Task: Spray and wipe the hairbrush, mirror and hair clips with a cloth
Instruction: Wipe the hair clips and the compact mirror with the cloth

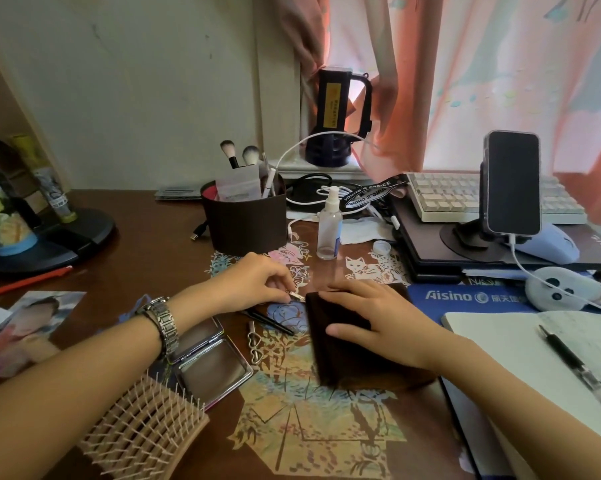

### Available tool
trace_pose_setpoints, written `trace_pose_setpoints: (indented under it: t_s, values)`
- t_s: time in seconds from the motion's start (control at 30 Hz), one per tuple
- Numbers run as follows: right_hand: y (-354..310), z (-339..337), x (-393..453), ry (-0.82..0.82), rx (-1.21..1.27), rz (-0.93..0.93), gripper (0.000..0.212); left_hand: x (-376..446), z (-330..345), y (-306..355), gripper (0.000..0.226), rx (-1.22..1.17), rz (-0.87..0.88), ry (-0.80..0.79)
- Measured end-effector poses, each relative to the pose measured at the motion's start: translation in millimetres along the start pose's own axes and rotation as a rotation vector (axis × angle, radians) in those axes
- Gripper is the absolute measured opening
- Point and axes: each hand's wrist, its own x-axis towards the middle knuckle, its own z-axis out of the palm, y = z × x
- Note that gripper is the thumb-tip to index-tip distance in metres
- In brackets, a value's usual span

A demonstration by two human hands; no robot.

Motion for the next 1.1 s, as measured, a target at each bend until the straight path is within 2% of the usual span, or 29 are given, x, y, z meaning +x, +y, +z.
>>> trace_pose_setpoints:
  t_s: [0.13,0.57,1.1]
  values:
    - [-0.9,12.2,-0.9,-0.073,-0.042,0.011,0.069,-0.5,1.0,1.7,0.016,0.041,0.024,0.022]
    - [-12.4,16.2,16.4,-0.031,0.059,-0.004,0.074,-0.6,1.9,1.1,0.016,0.009,0.016,0.055]
    - [0.3,10.0,-8.9,-0.114,-0.042,0.058,0.075,-0.6,2.5,0.1,0.017,-0.014,0.029,0.053]
